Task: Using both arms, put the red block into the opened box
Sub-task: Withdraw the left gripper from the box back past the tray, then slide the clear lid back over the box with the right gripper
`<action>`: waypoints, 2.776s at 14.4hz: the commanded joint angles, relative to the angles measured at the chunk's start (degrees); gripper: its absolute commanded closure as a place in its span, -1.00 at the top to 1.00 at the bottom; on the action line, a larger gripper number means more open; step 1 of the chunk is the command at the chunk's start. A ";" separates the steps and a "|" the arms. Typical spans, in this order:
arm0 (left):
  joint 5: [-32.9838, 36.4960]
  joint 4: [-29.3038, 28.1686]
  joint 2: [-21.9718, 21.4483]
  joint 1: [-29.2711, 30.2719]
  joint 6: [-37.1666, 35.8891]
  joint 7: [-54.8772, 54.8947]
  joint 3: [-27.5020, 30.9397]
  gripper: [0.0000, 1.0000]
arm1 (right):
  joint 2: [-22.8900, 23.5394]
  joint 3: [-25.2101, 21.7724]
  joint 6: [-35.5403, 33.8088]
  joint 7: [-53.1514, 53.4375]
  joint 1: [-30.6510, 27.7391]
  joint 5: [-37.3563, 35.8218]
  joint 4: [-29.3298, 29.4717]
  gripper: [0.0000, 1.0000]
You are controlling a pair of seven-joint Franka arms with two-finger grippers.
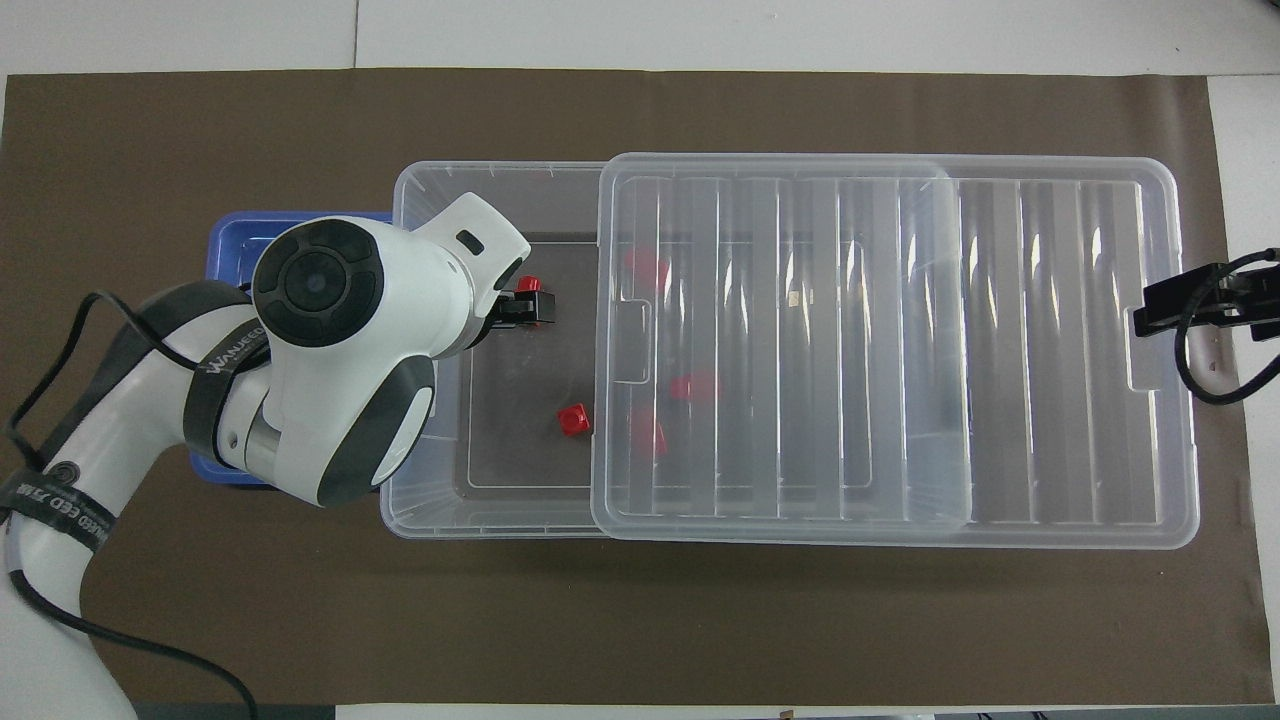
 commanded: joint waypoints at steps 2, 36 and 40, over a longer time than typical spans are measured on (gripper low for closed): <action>0.71 0.16 -5.85 1.78 -6.56 2.09 1.61 1.00 | -1.52 0.43 1.13 -3.32 -2.17 -0.37 -2.21 0.98; -2.90 21.01 -5.32 23.86 -37.51 29.00 1.26 1.00 | 0.32 0.78 26.45 2.70 -1.40 -0.01 -21.90 -1.00; -2.90 16.79 -7.26 23.51 -32.70 29.53 1.17 1.00 | 0.24 0.78 26.45 7.37 1.60 -0.01 -21.90 -1.00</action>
